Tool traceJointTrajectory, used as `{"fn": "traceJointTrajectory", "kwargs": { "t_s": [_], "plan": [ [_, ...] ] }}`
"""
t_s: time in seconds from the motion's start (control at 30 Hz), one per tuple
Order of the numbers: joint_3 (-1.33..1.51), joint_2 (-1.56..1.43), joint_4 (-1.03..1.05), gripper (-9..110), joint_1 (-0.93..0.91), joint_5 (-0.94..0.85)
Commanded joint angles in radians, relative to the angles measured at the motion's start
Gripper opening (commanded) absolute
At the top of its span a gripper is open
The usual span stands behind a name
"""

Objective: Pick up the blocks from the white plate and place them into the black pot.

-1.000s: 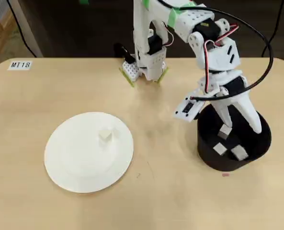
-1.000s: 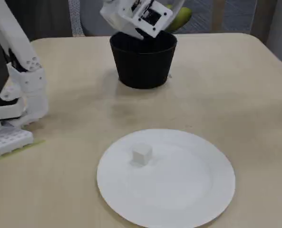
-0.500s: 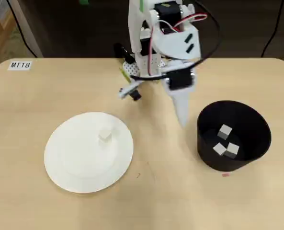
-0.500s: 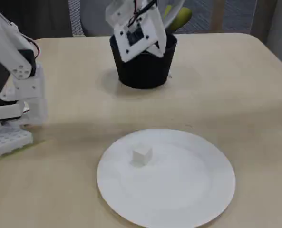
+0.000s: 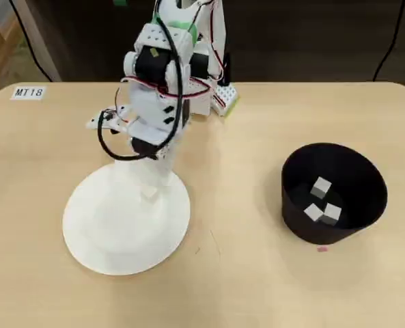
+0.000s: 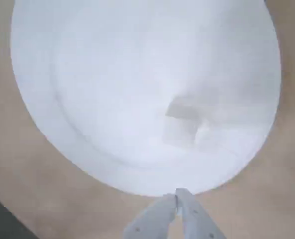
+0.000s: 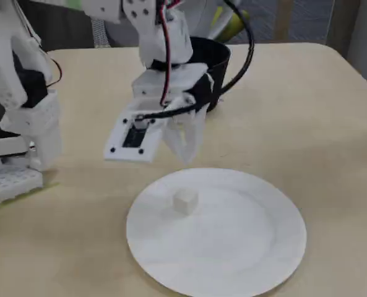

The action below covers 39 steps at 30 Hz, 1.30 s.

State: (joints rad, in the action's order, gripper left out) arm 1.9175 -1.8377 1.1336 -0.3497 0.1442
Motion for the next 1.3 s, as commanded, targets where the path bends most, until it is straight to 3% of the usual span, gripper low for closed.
{"fn": "traceJointTrajectory", "kwargs": {
  "t_s": [0.0, 0.23, 0.3, 0.37, 0.73, 1.27],
  "plan": [
    [0.097, -0.118, -0.124, -2, -0.048, 0.037],
    [0.115, -0.17, -0.129, -2, -0.02, 0.091],
    [0.109, -0.17, -0.097, 14, -0.026, 0.084],
    [0.106, -0.161, -0.061, 22, -0.026, 0.069],
    [0.035, -0.008, 0.086, 36, -0.049, -0.057],
    [-0.316, 0.362, 0.284, 39, -0.081, -0.153]
  ]
}}
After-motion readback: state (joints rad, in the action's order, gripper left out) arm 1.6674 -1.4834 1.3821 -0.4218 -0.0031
